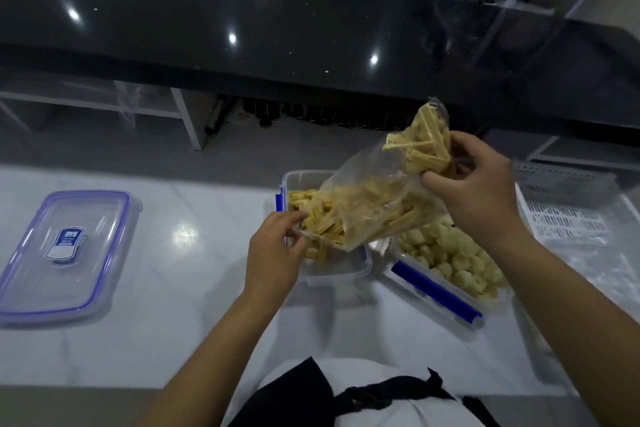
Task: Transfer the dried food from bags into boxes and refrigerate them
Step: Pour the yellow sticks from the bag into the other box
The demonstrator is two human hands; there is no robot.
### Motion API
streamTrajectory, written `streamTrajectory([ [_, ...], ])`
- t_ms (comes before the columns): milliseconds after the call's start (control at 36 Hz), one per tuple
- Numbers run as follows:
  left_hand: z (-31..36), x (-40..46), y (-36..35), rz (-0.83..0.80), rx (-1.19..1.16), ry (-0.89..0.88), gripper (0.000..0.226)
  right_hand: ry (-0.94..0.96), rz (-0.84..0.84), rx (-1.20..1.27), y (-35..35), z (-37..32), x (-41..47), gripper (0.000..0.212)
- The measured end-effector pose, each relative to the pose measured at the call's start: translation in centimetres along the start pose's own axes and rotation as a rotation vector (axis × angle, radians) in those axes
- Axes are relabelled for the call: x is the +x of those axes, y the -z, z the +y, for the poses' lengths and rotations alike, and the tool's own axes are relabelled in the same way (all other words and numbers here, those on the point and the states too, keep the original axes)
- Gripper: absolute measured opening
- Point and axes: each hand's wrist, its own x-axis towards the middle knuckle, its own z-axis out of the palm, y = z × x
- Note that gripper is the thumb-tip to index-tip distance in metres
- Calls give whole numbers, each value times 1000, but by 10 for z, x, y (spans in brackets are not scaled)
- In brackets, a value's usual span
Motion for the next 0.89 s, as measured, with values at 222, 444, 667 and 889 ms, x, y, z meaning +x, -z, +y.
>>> streamTrajectory([
  [222,-1,-4,1,-11,7,-40,35,23,3,-18,-4,-5,5,41],
  [444,-2,-2,4,-79,99,-102,22,-37,-17,6,-3,1,8,41],
  [667,1,0,3,-68,107,-126,25,-12,-20,-11,-1,-2,10,42],
  [889,2,-3,-2,-47,86,-155,24,29,-61,-87,-8,-5,18,40],
])
